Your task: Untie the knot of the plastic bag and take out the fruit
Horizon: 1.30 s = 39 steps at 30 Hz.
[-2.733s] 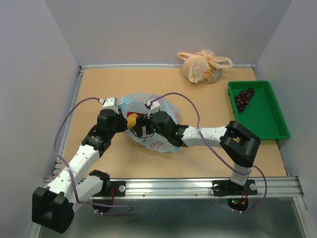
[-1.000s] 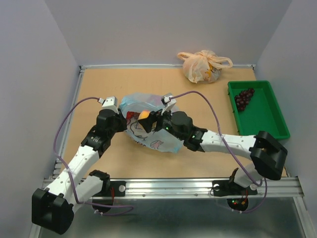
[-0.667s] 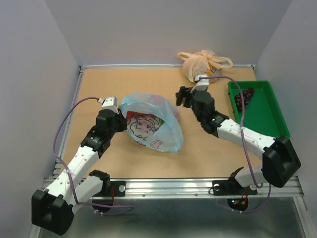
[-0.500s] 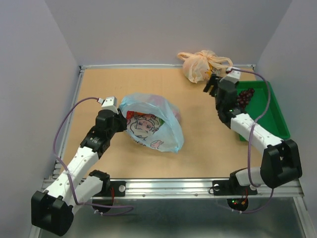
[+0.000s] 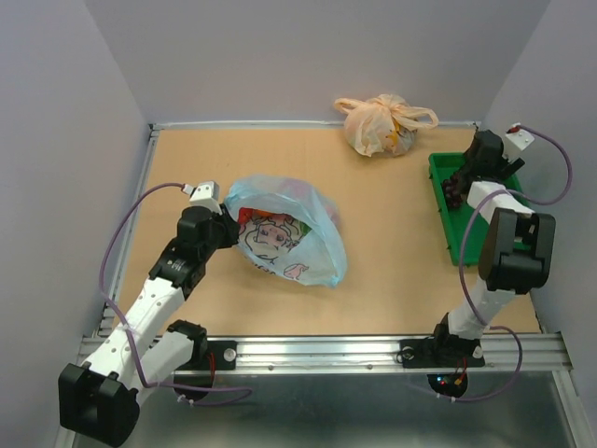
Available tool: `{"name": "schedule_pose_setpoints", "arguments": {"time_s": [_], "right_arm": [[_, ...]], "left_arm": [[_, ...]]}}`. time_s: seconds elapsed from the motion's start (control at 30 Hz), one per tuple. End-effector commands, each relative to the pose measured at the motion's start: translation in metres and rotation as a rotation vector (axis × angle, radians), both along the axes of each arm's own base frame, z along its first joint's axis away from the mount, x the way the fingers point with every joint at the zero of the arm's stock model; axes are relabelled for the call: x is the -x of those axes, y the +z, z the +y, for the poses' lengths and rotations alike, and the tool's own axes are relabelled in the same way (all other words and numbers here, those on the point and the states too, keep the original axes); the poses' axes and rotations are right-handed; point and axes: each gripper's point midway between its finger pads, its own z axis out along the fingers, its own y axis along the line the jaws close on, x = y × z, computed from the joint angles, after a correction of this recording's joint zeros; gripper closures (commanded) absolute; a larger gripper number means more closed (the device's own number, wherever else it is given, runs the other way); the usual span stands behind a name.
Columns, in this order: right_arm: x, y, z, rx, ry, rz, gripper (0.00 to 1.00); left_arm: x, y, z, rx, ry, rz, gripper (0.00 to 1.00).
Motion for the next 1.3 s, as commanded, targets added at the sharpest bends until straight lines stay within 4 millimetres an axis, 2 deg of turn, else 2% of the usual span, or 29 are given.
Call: {"name": "schedule_pose_setpoints", "arguments": {"time_s": [0.0,0.07,0.13,0.17,0.2,0.3,0.33,0.4,0.63,0.73,0.77,0.83,0.87,0.93,0.97,1.0,1.03,1.07,1.1,1.13,1.17,1.2,1.23,1.27], "right_arm": [[-0.012,0.011,-0.039,0.031,-0.127,-0.065,0.86],[-0.013,0.005,-0.05,0.03,-0.159,-0.058,0.85],[-0.015,-0.005,-0.054,0.032,-0.171,-0.038,0.72],[-0.016,-0.016,-0.056,0.035,-0.175,-0.01,0.64],[-0.016,-0.016,-0.058,0.037,-0.179,-0.008,0.43],[-0.016,-0.022,-0.058,0.04,-0.175,0.017,0.08],[-0.014,-0.022,-0.058,0.041,-0.174,0.021,0.04],[-0.012,-0.019,-0.052,0.025,-0.145,0.007,0.0],[-0.007,0.004,-0.039,0.023,-0.063,-0.028,0.0],[-0.009,0.024,-0.012,0.025,0.051,-0.058,0.0],[-0.012,0.037,0.008,0.028,0.119,-0.077,0.0],[-0.015,0.045,0.034,0.021,0.203,-0.081,0.0],[-0.02,0.049,0.064,0.018,0.288,-0.083,0.0],[-0.016,0.063,0.099,0.037,0.387,-0.096,0.0],[-0.016,0.071,0.138,0.041,0.487,-0.104,0.0],[-0.015,0.074,0.158,0.041,0.537,-0.112,0.0],[-0.013,0.073,0.199,0.03,0.648,-0.106,0.0],[-0.011,0.075,0.199,0.03,0.649,-0.106,0.01],[-0.006,0.074,0.242,0.018,0.767,-0.105,0.02],[0.0,0.077,0.264,0.017,0.828,-0.11,0.02],[0.01,0.076,0.308,0.016,0.949,-0.106,0.03],[0.018,0.078,0.33,0.017,1.009,-0.105,0.04],[0.033,0.076,0.371,0.013,1.111,-0.103,0.04],[0.042,0.075,0.393,0.011,1.174,-0.099,0.04]], "left_arm": [[-0.006,0.017,-0.002,0.023,-0.013,-0.062,0.71],[-0.007,0.017,-0.001,0.023,-0.008,-0.065,0.71],[-0.007,0.019,0.0,0.024,-0.006,-0.073,0.71],[-0.007,0.018,0.001,0.025,-0.004,-0.071,0.71],[-0.006,0.02,-0.003,0.036,-0.028,-0.071,0.71],[-0.006,0.019,-0.004,0.039,-0.03,-0.07,0.71],[-0.005,0.018,-0.004,0.038,-0.03,-0.067,0.71],[-0.006,0.018,-0.005,0.041,-0.037,-0.066,0.71],[-0.005,0.019,-0.006,0.049,-0.043,-0.07,0.71],[-0.005,0.02,-0.006,0.049,-0.041,-0.075,0.71],[-0.005,0.02,-0.006,0.047,-0.042,-0.072,0.7],[-0.006,0.021,-0.006,0.048,-0.043,-0.074,0.71],[-0.006,0.021,-0.006,0.047,-0.043,-0.075,0.71],[-0.005,0.021,-0.006,0.049,-0.042,-0.077,0.71],[-0.005,0.021,-0.005,0.05,-0.04,-0.076,0.71],[-0.004,0.021,-0.005,0.05,-0.041,-0.076,0.71],[-0.005,0.022,-0.005,0.051,-0.04,-0.082,0.71],[-0.004,0.023,-0.005,0.053,-0.039,-0.083,0.71],[-0.004,0.022,-0.005,0.052,-0.038,-0.081,0.71],[-0.004,0.023,-0.005,0.054,-0.039,-0.085,0.7],[-0.005,0.024,-0.005,0.053,-0.038,-0.086,0.7],[-0.005,0.023,-0.005,0.054,-0.039,-0.085,0.71],[-0.005,0.023,-0.005,0.052,-0.04,-0.085,0.71],[-0.004,0.024,-0.005,0.055,-0.041,-0.087,0.71]]}}
